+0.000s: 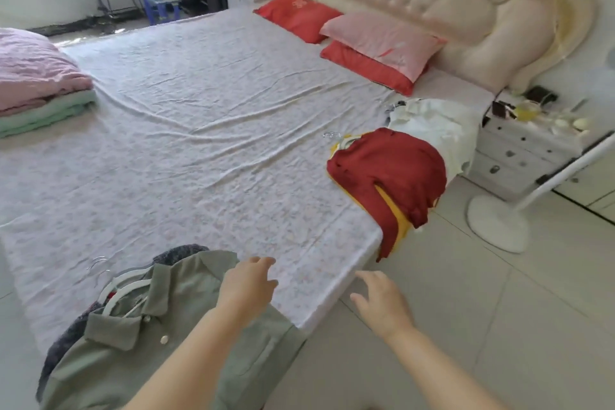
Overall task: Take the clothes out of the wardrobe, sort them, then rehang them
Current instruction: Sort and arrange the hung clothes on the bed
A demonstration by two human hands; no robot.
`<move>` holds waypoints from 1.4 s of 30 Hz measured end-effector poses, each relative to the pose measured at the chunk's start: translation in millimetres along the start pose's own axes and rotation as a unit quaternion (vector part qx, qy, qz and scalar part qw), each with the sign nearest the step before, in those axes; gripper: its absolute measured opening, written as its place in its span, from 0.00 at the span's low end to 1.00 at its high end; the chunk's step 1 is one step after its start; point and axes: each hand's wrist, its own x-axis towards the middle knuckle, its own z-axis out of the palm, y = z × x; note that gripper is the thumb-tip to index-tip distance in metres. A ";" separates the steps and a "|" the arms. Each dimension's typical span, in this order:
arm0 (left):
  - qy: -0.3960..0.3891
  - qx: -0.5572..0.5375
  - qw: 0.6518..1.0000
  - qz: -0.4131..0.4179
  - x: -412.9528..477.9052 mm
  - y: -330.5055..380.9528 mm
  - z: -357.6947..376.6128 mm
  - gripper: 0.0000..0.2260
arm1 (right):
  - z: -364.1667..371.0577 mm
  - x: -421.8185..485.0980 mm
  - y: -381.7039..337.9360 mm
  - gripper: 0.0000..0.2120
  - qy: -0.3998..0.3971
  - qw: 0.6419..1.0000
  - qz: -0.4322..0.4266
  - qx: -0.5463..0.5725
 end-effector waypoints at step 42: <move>-0.008 0.073 0.991 0.114 462.4 548.3 14.4 0.19 | -337.7 395.3 441.3 0.22 0.031 0.998 0.048 -0.021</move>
